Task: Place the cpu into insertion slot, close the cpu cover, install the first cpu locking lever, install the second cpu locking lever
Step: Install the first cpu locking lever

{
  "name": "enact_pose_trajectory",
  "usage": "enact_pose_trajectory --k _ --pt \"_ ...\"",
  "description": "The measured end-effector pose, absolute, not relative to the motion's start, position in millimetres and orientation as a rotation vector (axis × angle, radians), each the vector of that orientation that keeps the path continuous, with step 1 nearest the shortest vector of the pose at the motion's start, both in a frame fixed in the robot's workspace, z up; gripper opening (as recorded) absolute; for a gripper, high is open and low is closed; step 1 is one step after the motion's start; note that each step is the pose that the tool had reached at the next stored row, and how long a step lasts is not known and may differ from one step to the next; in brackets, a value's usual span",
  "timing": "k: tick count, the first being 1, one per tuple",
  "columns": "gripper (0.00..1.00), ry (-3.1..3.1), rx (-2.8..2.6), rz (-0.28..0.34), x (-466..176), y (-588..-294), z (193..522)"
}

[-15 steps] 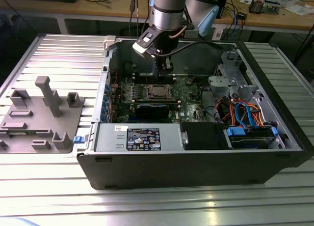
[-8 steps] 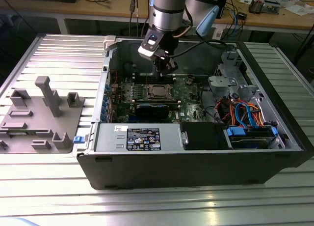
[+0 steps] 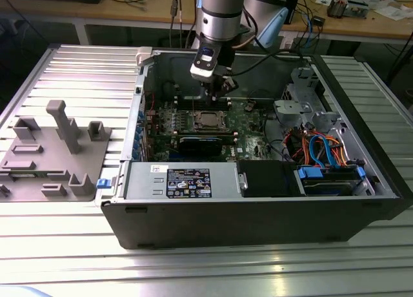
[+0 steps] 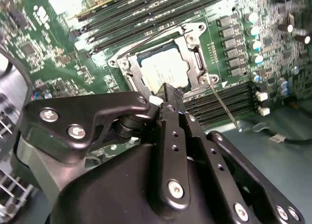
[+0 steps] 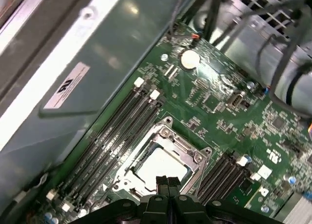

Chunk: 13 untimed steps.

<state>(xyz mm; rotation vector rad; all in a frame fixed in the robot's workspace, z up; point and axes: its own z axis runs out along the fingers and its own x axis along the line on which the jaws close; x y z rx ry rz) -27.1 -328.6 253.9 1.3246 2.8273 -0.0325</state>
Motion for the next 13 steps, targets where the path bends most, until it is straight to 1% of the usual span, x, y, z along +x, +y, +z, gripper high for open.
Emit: enact_pose_trajectory --k 13 --pt "0.11 3.018 0.782 -0.030 -27.1 -328.6 252.9"
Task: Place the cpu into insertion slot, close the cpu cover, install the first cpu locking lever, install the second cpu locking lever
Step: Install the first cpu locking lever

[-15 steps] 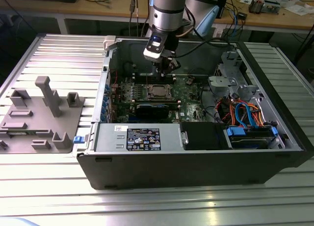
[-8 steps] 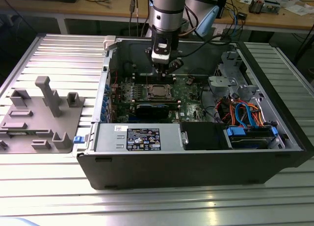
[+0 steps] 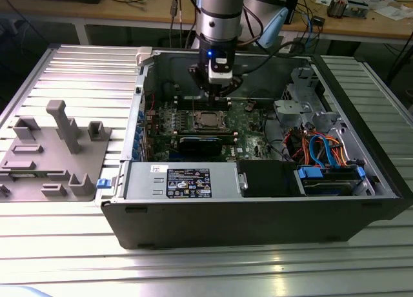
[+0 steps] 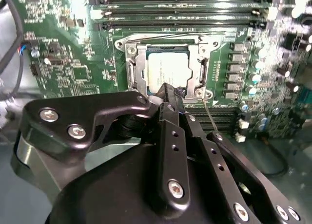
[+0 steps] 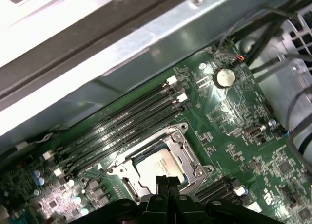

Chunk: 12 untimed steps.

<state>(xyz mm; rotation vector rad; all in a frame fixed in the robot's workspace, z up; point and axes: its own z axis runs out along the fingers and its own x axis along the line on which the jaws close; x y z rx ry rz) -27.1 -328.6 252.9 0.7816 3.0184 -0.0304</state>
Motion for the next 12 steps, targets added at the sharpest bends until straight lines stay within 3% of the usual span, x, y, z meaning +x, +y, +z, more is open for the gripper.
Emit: enact_pose_trajectory --k 12 --pt "0.11 3.101 0.299 -0.024 -27.1 -328.6 251.4"
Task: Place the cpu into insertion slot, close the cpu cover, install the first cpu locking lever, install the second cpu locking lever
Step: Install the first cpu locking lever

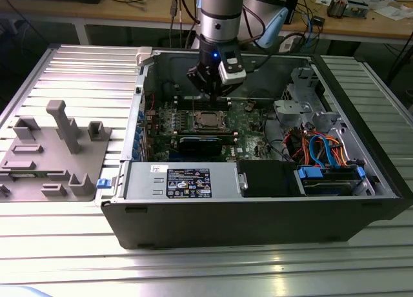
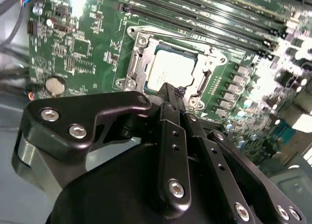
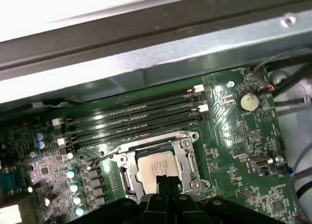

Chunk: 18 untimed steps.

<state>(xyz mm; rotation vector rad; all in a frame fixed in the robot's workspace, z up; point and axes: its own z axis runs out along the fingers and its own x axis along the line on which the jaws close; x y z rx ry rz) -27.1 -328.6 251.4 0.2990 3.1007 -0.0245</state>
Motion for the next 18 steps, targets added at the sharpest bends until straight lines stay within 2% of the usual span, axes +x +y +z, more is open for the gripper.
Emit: enact_pose_trajectory --k 18 --pt "0.11 3.113 0.059 -0.019 -45.9 -328.5 255.3"
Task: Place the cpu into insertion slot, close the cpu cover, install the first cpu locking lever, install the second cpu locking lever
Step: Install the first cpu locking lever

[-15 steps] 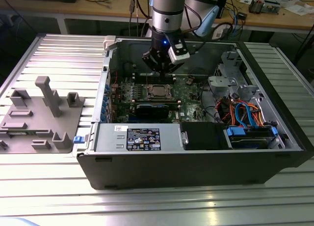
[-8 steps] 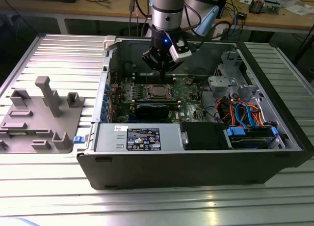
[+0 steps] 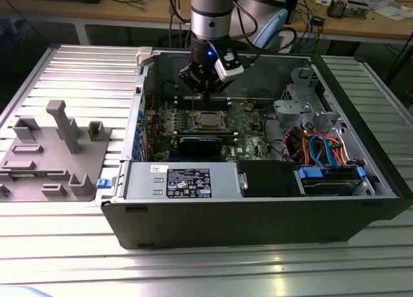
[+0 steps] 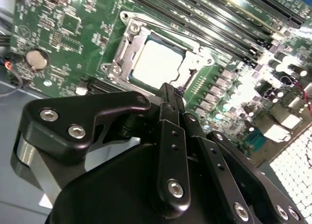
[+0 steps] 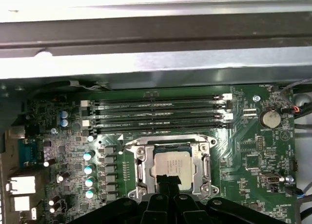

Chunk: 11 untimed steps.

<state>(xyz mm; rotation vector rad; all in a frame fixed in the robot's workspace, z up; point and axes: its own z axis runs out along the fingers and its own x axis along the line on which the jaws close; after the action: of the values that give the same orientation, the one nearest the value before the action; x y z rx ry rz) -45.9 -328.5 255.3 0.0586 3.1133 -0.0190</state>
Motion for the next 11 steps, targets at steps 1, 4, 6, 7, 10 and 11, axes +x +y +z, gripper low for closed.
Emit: enact_pose_trajectory --k 1,4,6,7,10,11 --pt "0.11 3.114 0.031 -0.019 -46.0 -328.6 255.2" --pt "0.11 3.114 -0.011 -0.018 -49.2 -328.7 255.0" --pt "0.11 3.114 -0.013 -0.018 -61.4 -328.6 254.8" --pt "0.11 3.114 -0.013 -0.017 -69.0 -328.6 254.7" --pt "0.11 3.114 -0.013 -0.017 -79.1 -328.3 254.7" --pt "0.11 3.114 -0.013 -0.017 -79.7 -328.1 254.7"
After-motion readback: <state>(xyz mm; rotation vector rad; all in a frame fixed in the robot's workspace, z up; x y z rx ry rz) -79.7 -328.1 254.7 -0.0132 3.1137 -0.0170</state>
